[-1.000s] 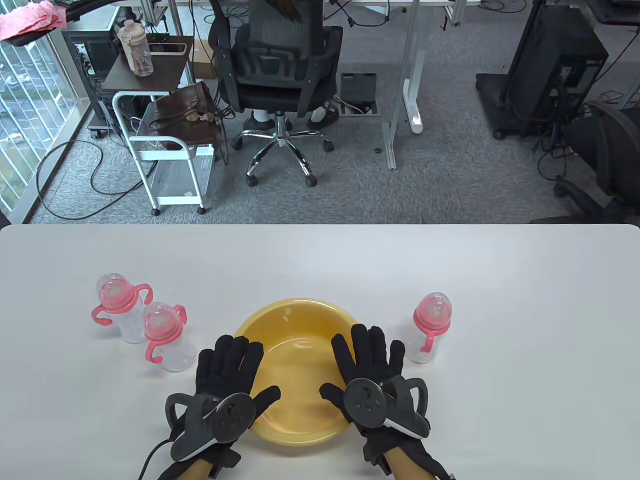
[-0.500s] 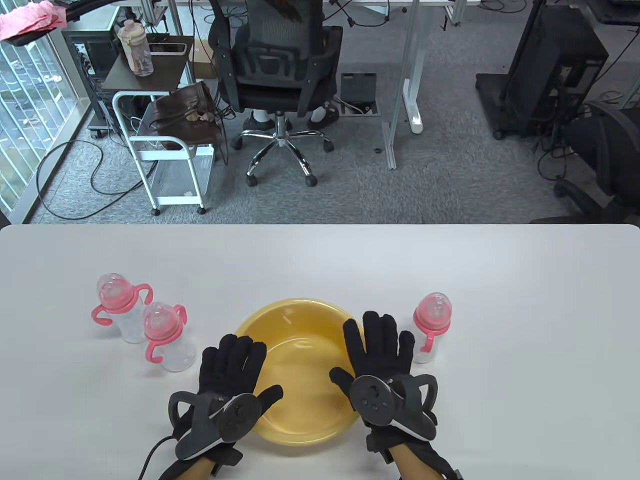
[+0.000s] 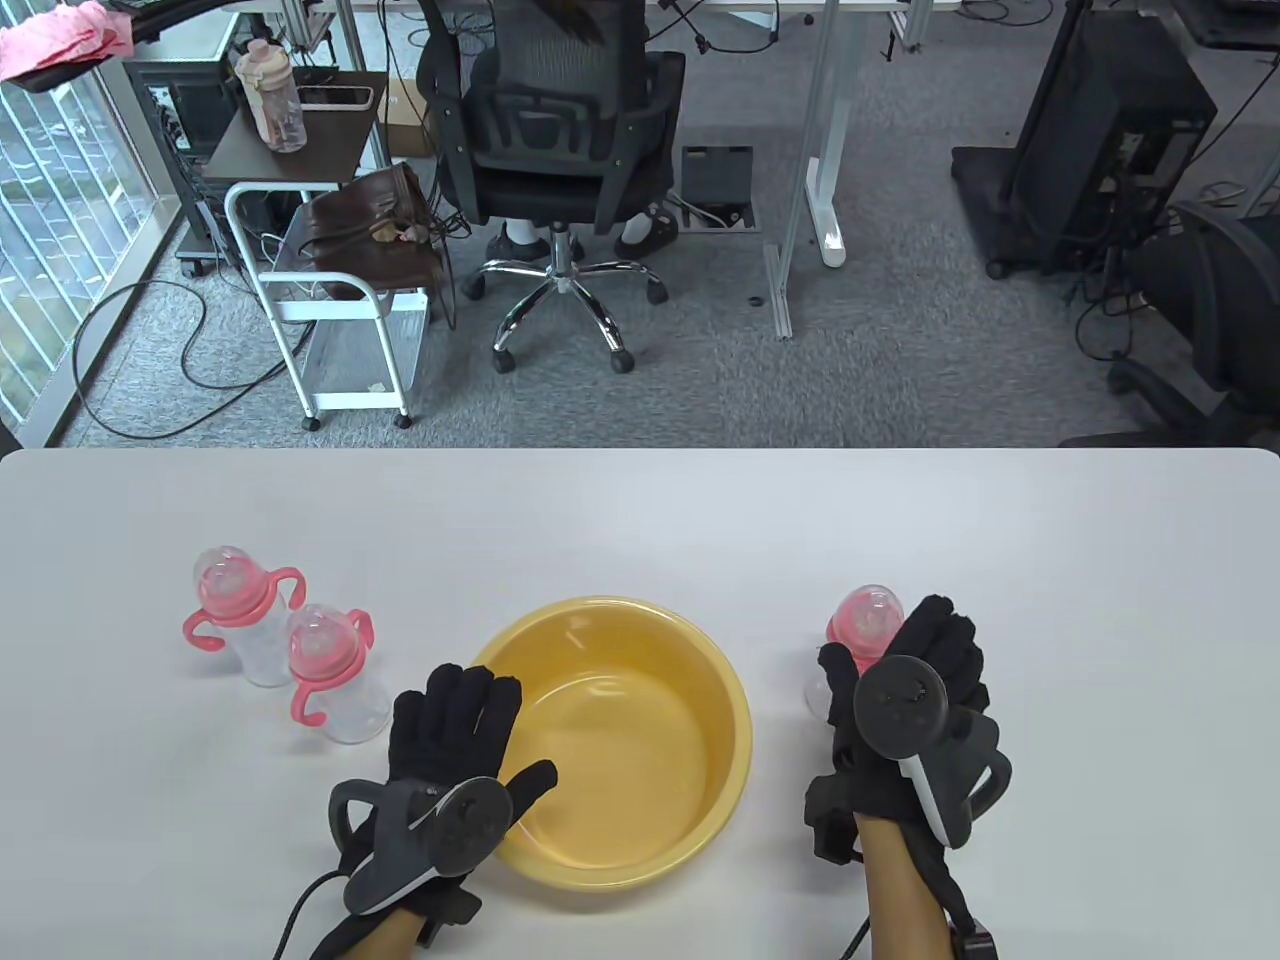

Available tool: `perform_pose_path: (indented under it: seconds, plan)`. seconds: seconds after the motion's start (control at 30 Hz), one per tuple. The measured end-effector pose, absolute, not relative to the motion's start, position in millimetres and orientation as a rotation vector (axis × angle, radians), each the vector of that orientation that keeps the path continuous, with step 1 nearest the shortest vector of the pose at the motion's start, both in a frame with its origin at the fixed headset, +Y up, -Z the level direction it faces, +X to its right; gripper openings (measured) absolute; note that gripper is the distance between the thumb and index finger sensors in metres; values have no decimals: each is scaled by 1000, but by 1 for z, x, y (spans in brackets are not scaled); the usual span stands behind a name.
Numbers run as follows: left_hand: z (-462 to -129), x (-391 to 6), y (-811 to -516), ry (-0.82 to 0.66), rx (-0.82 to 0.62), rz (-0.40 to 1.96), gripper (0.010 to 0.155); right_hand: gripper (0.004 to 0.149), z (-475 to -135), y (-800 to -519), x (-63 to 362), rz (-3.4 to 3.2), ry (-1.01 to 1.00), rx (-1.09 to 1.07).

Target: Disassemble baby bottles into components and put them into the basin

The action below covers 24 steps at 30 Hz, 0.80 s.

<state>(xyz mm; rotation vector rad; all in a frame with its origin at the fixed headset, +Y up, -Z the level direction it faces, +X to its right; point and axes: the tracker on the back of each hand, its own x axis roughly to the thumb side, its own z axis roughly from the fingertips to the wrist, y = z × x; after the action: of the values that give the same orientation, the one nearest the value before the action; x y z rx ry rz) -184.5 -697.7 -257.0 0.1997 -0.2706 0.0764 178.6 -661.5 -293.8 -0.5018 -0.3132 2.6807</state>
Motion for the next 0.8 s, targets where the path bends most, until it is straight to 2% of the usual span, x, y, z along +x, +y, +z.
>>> perform_pose_path:
  seconds: [0.2, 0.3, 0.6, 0.8]
  plan:
    - [-256, -184, -698, -273, 201, 64, 83, 96, -302, -693, 183, 2747, -123, -607]
    - [-256, -184, -698, -274, 204, 68, 83, 92, -304, -701, 187, 2740, -136, -621]
    - [-255, -183, -698, -279, 203, 59, 83, 51, -306, -703, 190, 2757, -237, -640]
    - [-255, -184, -699, -276, 203, 61, 83, 45, -306, -703, 193, 2721, -271, -632]
